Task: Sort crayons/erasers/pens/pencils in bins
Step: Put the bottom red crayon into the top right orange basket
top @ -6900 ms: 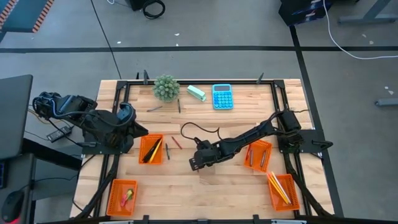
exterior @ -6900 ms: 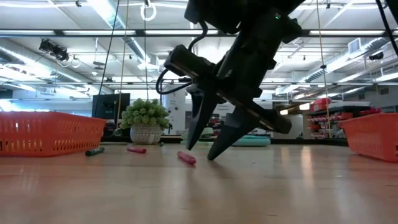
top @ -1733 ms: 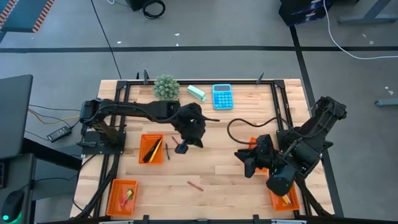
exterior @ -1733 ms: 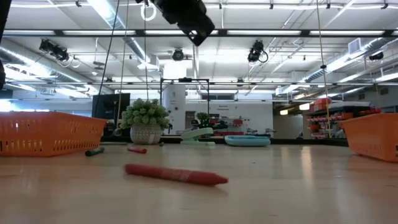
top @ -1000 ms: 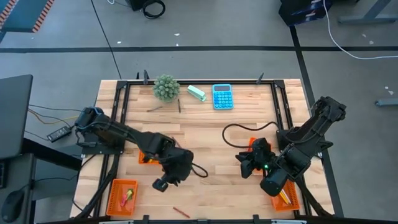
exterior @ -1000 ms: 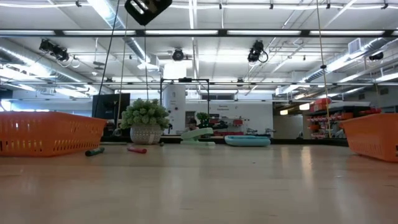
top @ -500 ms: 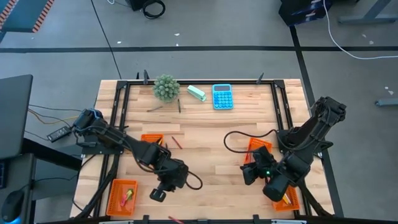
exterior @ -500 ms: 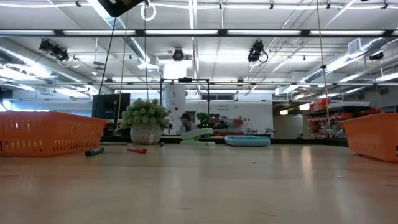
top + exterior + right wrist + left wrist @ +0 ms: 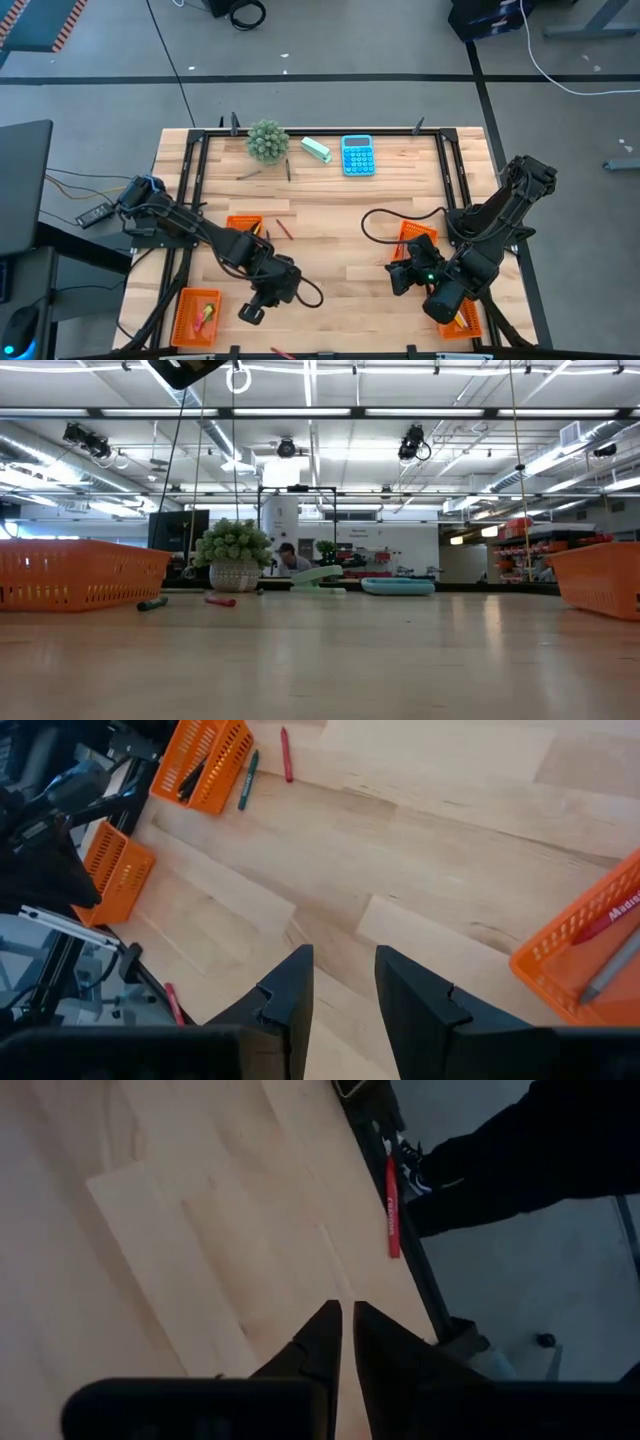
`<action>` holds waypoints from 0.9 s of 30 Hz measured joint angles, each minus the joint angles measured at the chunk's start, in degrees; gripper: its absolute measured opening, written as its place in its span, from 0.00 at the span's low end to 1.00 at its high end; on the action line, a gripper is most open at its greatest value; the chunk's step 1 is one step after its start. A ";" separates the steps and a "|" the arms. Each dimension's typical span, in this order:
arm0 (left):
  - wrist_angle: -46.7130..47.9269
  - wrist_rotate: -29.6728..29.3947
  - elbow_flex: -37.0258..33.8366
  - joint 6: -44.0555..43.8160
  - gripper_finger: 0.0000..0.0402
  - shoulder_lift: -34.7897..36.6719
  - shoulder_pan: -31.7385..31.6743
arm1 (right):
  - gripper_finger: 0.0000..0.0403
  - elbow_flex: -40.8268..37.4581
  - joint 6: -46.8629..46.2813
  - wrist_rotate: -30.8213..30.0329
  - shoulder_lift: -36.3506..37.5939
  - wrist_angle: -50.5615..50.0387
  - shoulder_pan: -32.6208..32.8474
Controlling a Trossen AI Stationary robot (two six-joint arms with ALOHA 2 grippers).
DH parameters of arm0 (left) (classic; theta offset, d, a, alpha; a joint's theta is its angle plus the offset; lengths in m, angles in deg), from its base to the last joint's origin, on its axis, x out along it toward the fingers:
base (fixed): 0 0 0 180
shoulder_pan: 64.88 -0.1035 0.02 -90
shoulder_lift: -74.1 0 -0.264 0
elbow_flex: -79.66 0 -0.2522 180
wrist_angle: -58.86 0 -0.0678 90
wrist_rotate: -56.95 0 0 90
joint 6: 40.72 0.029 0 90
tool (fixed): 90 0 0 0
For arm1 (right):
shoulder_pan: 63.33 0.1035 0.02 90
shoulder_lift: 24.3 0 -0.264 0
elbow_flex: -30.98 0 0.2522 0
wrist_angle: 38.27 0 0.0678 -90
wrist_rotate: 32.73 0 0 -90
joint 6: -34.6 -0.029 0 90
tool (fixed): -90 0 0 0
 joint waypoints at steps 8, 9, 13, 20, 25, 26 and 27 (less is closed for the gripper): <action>-1.36 0.01 0.00 -4.09 0.18 0.00 2.75 | 0.29 0.00 1.50 -0.03 0.00 0.13 0.03; -1.35 0.00 0.00 -5.11 0.19 0.00 3.35 | 0.29 0.00 1.92 -0.03 0.00 0.13 0.02; -1.33 -0.42 0.00 -6.01 0.26 0.00 6.26 | 0.29 0.00 2.34 -0.03 0.00 0.13 0.02; -1.37 -7.47 0.00 -9.70 0.39 0.00 10.01 | 0.29 0.00 1.11 -0.03 0.00 0.11 0.02; -3.76 -13.76 0.00 -15.47 0.44 0.00 12.77 | 0.29 0.00 -2.66 -2.32 0.00 0.13 0.00; -4.47 -14.96 0.00 -16.13 0.44 0.00 13.68 | 0.29 0.00 -3.15 -2.94 0.00 0.13 -0.01; -5.16 -16.45 0.00 -16.54 0.44 0.00 14.67 | 0.29 0.00 -3.34 -3.59 0.00 0.13 -0.19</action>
